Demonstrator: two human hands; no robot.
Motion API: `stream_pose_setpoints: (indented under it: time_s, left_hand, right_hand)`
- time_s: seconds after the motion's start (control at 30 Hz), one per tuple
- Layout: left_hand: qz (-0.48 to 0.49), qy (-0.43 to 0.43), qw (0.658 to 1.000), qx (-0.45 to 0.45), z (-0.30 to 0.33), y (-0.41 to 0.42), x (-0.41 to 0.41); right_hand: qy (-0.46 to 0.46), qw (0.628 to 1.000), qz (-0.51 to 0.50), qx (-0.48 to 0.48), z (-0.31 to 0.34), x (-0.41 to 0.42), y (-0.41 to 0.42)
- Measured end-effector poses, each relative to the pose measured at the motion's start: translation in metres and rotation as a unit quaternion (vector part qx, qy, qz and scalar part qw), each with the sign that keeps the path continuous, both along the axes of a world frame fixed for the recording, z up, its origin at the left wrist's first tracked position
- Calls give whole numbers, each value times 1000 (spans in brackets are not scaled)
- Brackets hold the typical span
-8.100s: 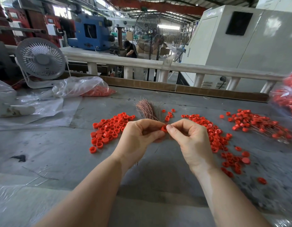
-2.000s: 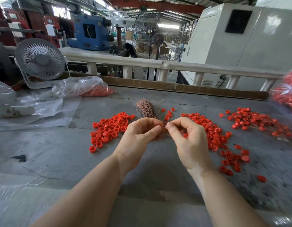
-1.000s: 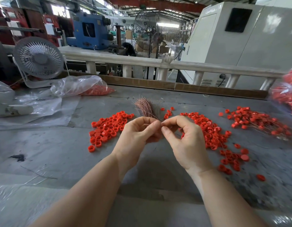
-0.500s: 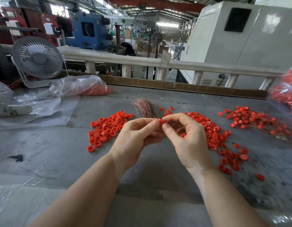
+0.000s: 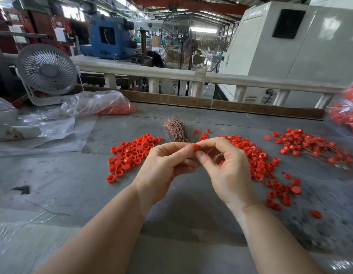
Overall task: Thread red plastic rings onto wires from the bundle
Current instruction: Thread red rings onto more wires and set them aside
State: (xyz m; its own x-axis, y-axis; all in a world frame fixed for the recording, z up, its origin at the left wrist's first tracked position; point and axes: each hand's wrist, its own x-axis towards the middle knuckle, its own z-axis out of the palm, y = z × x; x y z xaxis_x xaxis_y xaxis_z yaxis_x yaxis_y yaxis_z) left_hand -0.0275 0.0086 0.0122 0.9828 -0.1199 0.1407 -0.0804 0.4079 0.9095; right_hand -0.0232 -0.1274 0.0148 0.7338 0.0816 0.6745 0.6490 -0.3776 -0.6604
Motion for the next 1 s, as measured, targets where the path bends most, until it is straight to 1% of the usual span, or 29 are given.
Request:
stream_pose_setpoints:
  time_s: [0.23,0.4,0.53,0.63,0.83,1.0]
  left_hand:
    - [3,-16,1000,23,0,-1,0]
    - [10,-23,998,58,-1,-1,0]
    - [15,-27,997,67,0,0,0]
    - [17,-26,998,63,0,0,-1]
    - [-5,-1,1000,19,2,-1,-1]
    - [7,-2,1000,28,2,0,-2]
  right_hand:
    - [-31,999,-16,-25,-3,2,-1]
    - [-62,996,-26,-66,-4,2,-1]
    - [-72,994,-27,-84,-4,2,-1]
    - [-69,994,-26,-78,-4,2,-1]
    - [-55,997,-23,-46,-4,3,0]
    - [-59,997,-22,-52,-4,2,0]
